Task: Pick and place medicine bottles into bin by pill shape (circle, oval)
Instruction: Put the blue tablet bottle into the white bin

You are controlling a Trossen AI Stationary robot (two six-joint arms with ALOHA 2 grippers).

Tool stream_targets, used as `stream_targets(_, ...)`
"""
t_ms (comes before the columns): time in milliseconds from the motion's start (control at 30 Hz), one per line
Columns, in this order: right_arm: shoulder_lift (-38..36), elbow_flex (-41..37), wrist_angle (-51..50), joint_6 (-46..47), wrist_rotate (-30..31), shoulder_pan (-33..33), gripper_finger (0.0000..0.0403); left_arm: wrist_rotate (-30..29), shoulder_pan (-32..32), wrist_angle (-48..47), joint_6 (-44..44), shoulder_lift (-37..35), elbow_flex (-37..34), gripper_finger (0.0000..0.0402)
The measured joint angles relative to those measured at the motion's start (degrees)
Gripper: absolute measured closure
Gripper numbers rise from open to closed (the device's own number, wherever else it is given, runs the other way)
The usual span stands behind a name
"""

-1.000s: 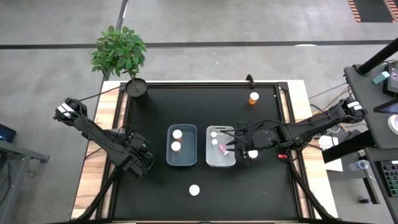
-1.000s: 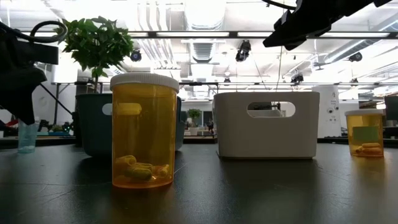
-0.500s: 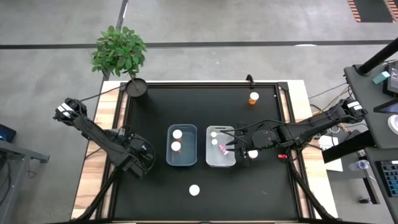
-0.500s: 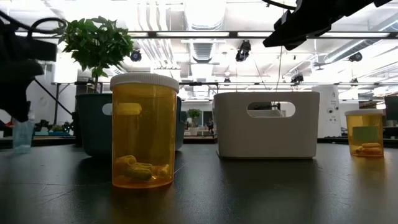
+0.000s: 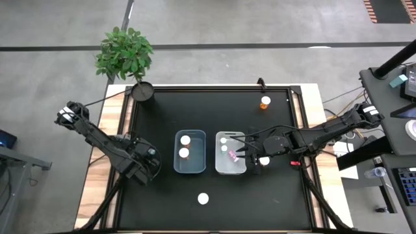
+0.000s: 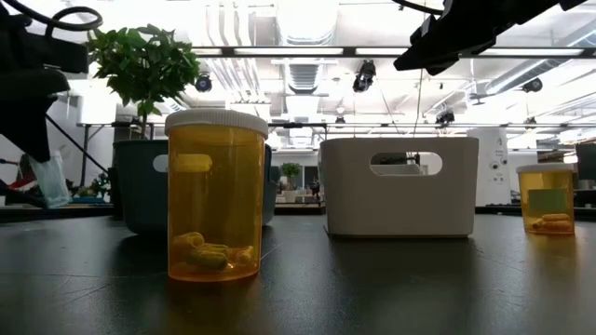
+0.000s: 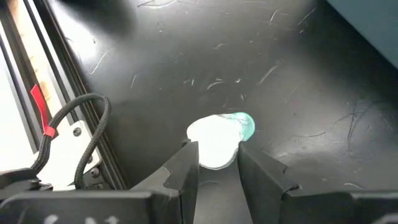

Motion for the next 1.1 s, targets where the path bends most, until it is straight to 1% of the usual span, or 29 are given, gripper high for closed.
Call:
stream_targets(100,0.0,0.0,0.0,0.0,0.0,0.0,0.0319,-0.7,0.1,-0.1,0.1,0.0,0.8,0.031)
stream_targets(233,0.0,0.0,0.0,0.0,0.0,0.0,0.0319,-2.3,0.3,-3.2,1.4,-0.1,5.8,0.031)
stream_targets(333,0.0,0.0,0.0,-0.4,0.0,0.0,0.0319,-5.4,1.6,-4.1,6.1,-0.1,11.4,0.0309)
stream_targets(467,-0.1,0.0,-0.4,-0.9,0.0,0.0,0.0319,-10.3,5.1,-3.0,15.1,0.3,18.8,0.0309)
stream_targets(600,-1.7,0.0,-3.4,-0.4,0.0,0.0,0.0319,-12.6,9.9,1.3,28.2,2.4,25.4,0.0309)
stream_targets(700,-3.5,-0.2,-6.1,0.7,-0.1,0.0,0.0319,-13.0,13.4,6.8,40.3,5.2,29.9,0.0309)
stream_targets(800,-6.1,-1.7,-6.4,0.9,-0.3,0.0,0.0319,-12.8,16.3,12.3,52.4,8.6,34.5,0.0309)
stream_targets(933,-10.8,-4.5,-6.4,1.9,-0.4,0.0,0.0319,-10.0,19.2,17.1,66.2,14.1,41.5,0.0309)
stream_targets(1100,-17.1,-7.3,-6.2,2.2,-0.4,0.0,0.0319,-6.9,21.7,19.6,81.5,21.7,50.5,0.0309)
